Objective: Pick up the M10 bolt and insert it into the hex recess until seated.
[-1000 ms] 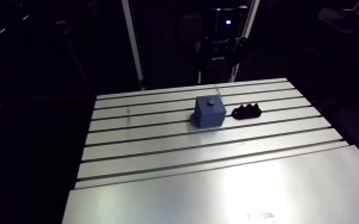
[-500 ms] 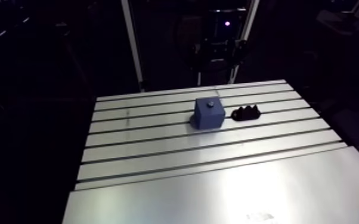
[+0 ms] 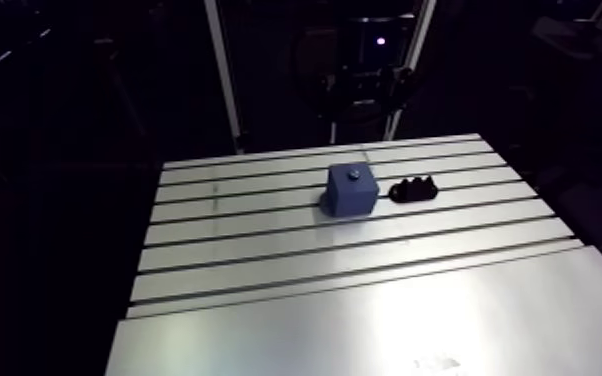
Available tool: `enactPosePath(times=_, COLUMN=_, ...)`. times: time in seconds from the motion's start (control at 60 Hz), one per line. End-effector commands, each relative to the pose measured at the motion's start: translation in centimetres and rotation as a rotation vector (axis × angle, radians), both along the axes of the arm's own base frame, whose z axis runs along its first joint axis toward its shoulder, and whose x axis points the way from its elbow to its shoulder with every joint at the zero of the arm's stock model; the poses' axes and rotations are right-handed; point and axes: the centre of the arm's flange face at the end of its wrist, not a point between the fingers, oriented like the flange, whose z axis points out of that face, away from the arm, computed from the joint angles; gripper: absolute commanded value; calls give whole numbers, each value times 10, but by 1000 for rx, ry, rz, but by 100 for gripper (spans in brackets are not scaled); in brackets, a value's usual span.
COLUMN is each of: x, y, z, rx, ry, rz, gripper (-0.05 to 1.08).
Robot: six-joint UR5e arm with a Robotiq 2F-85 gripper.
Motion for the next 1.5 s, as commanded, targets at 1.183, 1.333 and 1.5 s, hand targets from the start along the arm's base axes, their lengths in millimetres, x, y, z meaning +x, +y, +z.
enactPosePath(times=1.183, x=8, y=3, z=-13, rx=-21, ry=-8, rz=155, gripper=2)
enactPosePath(times=1.333, x=8, y=2, z=-14, rx=-34, ry=-11, rz=223, gripper=3)
enactPosePath(times=1.5, x=7, y=1, z=-16, rx=-33, ry=22, rz=290, gripper=3)
